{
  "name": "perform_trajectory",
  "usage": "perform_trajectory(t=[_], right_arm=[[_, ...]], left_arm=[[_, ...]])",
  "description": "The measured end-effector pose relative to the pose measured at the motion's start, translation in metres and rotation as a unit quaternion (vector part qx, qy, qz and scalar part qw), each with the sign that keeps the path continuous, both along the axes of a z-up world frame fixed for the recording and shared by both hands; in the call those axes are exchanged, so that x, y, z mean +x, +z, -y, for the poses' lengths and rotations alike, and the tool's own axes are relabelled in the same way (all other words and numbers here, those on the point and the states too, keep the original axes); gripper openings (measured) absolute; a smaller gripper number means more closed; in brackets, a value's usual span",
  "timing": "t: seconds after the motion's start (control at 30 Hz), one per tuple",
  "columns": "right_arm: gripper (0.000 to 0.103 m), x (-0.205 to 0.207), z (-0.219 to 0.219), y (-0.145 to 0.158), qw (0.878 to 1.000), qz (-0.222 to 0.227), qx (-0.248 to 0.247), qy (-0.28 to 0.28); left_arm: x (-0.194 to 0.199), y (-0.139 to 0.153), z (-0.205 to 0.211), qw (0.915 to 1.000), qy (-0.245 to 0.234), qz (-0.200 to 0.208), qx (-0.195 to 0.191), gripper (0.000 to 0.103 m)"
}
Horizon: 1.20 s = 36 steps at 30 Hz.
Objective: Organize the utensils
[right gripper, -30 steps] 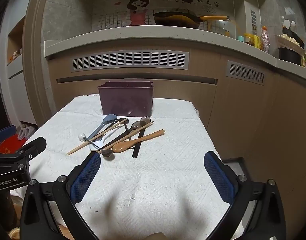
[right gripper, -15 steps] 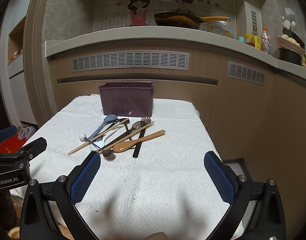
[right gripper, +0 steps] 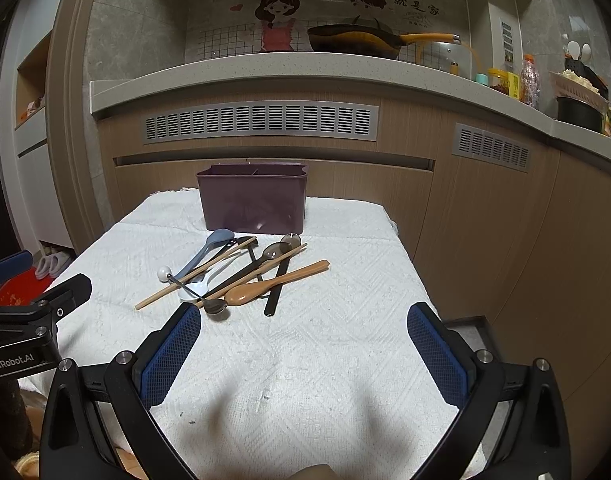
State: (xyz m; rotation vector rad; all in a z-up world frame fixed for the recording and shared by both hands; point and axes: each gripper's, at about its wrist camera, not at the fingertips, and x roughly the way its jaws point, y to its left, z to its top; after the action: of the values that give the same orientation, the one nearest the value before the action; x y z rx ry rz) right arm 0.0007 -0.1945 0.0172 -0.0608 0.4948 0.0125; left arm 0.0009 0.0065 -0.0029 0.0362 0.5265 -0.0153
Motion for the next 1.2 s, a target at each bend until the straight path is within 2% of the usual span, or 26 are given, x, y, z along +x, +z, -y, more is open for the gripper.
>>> perform_trajectory(t=[1.2], right_arm=[[0.102, -0.001, 0.002, 0.002, 1.0, 0.005, -0.002, 0.0]], left_arm=[[-0.01, 0.009, 0.004, 0.9999, 0.005, 0.011, 0.007, 0.103]])
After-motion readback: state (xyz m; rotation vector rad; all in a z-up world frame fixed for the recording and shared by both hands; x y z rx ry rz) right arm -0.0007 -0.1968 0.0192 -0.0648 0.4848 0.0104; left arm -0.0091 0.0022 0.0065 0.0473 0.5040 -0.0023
